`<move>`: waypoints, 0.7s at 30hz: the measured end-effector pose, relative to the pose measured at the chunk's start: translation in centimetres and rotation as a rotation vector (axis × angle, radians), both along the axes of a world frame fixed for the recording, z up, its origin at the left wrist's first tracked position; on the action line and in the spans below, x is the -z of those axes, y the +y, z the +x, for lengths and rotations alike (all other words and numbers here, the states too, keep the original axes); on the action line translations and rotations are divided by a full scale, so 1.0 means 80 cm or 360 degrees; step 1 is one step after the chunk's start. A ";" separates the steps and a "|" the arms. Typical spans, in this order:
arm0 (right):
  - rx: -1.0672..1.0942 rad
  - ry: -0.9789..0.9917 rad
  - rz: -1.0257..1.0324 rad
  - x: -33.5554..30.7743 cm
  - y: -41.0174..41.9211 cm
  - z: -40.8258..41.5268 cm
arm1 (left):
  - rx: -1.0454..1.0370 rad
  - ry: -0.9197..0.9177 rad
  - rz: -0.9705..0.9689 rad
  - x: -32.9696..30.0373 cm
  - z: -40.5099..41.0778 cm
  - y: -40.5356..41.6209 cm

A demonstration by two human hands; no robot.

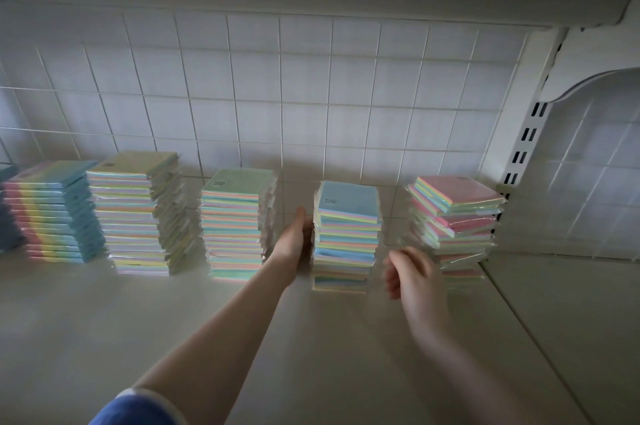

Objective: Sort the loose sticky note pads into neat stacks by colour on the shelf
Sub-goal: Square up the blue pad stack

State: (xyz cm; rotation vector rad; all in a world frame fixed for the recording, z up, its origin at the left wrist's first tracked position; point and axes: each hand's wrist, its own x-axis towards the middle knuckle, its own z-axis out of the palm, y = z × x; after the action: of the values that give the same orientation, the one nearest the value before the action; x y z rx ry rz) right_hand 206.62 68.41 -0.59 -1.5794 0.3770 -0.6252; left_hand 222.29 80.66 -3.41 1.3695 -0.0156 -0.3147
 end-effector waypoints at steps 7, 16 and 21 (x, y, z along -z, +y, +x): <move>-0.0495 -0.0091 -0.0184 -0.017 0.007 -0.005 | 0.0092 -0.0030 -0.0049 0.003 0.008 0.003; -0.0571 -0.0165 -0.0210 -0.016 0.010 0.006 | 0.0136 -0.0092 -0.0025 0.001 0.011 0.001; -0.0519 -0.0178 -0.0208 -0.012 0.006 0.010 | 0.0142 -0.0087 0.0000 0.000 0.013 0.002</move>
State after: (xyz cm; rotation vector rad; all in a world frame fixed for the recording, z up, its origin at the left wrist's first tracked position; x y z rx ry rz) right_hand 207.43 68.90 0.34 -1.6761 -0.0079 -0.4892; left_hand 223.30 80.82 -3.40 1.3793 -0.1223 -0.3519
